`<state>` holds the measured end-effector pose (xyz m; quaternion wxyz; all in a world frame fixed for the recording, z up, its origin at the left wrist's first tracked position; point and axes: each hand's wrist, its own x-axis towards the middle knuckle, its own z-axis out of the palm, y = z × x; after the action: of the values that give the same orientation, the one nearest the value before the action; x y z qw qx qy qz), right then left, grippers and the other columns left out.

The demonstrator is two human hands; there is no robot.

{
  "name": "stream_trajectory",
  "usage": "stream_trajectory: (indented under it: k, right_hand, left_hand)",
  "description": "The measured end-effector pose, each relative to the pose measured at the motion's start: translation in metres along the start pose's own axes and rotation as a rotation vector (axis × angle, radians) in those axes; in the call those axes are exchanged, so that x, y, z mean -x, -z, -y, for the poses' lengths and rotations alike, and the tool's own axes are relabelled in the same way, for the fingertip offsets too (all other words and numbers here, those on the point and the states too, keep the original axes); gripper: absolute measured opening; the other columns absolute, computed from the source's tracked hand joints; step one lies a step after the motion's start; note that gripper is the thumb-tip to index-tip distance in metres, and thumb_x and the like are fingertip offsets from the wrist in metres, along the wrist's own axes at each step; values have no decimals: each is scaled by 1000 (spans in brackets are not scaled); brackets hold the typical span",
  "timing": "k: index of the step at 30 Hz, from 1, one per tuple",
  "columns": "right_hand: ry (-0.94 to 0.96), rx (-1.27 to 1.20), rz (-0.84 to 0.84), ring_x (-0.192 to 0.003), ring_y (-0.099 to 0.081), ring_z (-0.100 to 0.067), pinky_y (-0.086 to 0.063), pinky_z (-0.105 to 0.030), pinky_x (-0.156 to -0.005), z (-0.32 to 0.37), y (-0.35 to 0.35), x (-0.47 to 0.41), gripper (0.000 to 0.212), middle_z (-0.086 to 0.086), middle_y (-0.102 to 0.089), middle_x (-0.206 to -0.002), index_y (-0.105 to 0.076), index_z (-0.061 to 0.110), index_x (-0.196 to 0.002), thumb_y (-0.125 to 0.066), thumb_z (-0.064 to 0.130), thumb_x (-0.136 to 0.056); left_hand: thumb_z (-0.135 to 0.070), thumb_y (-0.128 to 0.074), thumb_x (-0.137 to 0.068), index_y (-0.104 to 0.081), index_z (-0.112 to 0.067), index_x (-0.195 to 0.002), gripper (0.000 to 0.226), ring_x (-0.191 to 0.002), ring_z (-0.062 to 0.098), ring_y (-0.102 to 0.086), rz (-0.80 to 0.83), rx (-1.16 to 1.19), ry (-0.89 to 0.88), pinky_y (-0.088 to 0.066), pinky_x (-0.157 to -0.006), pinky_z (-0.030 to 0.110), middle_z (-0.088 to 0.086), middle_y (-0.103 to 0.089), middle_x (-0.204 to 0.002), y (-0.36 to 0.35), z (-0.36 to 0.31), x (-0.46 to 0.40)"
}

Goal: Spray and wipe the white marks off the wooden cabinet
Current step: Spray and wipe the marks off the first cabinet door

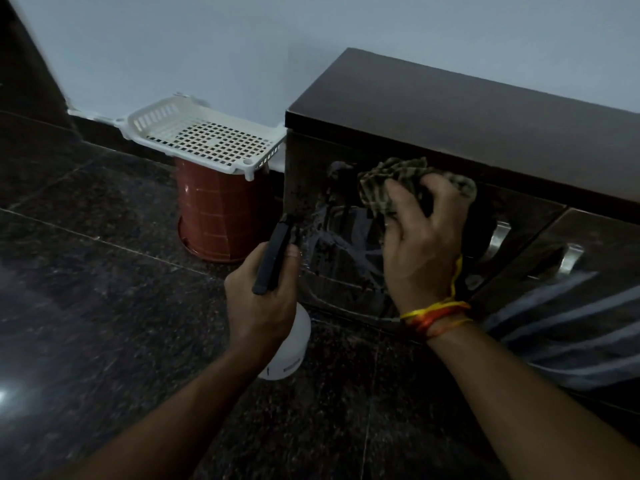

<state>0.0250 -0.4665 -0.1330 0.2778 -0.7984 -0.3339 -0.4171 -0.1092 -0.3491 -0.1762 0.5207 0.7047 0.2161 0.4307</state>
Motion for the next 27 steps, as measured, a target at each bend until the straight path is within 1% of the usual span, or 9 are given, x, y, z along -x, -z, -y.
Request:
stream_trajectory:
  k: [5, 8, 11, 16, 18, 21, 22, 25, 27]
  right_hand:
    - [143, 48, 8, -107, -39, -28, -43, -39, -89, 27, -25, -14, 30, -9, -33, -120, -67, 11, -112, -57, 1, -85]
    - [158, 69, 13, -106, -38, -27, -45, -39, -88, 34, -31, -15, 30, -8, -32, -121, -67, 12, -113, -55, 4, -88]
    - [172, 79, 26, -106, -39, -27, -47, -40, -87, 32, -29, -11, 31, -8, -33, -121, -66, 12, -115, -57, 1, -87]
    - [207, 72, 10, -104, -39, -27, -48, -41, -83, 45, -35, -26, 28, -9, -32, -118, -67, 10, -112, -57, 3, -87]
    - [211, 76, 13, -105, -40, -29, -48, -41, -83, 53, -42, -28, 28, -11, -36, -120, -66, 10, -113, -55, 4, -88]
    - [285, 69, 44, -104, -47, -33, -49, -42, -80, 66, -49, -32, 29, -17, -57, -119, -64, 10, -113, -52, 7, -87]
    - [310, 76, 59, -103, -49, -34, -49, -42, -79, 70, -50, -34, 29, -17, -60, -117, -64, 11, -113, -51, 8, -87]
    - [328, 87, 79, -103, -54, -34, -47, -42, -80, 69, -47, -35, 31, -15, -61, -118, -64, 14, -114, -52, 10, -86]
    - [314, 99, 65, -105, -53, -34, -46, -41, -83, 53, -41, -30, 33, -15, -55, -120, -62, 15, -119, -56, 8, -88]
  left_hand:
    - [-37, -56, -92, -59, -57, -75, 26, -52, 42, -51, -10, -2, -16, -42, -44, 50, 22, -54, -61, 5, 4, -2]
    - [-36, -56, -92, -57, -53, -72, 26, -51, 44, -50, -28, -10, -21, -42, -43, 50, 23, -52, -60, 7, 6, -5]
    - [-32, -59, -93, -58, -57, -73, 33, -50, 44, -50, -51, -12, -14, -42, -43, 50, 22, -51, -59, 11, 7, -8]
    - [-31, -58, -92, -59, -57, -74, 32, -49, 41, -50, -65, -15, -16, -42, -42, 50, 18, -51, -58, 17, 8, -10]
    - [-28, -59, -94, -58, -57, -73, 36, -49, 42, -50, -62, -25, -5, -41, -43, 49, 20, -51, -58, 18, 10, -8]
    - [-21, -60, -96, -57, -51, -72, 38, -51, 43, -51, -55, -29, 17, -41, -43, 50, 22, -51, -59, 19, 11, -7]
    - [-20, -60, -96, -56, -47, -73, 36, -50, 41, -50, -52, -32, 22, -41, -43, 48, 23, -51, -59, 19, 11, -6]
    - [-22, -60, -95, -56, -40, -72, 30, -47, 33, -49, -60, -38, 21, -38, -42, 43, 14, -52, -54, 19, 11, -8]
    - [-29, -58, -93, -59, -44, -70, 27, -46, 30, -50, -65, -32, 23, -39, -42, 41, 12, -53, -58, 21, 10, -9]
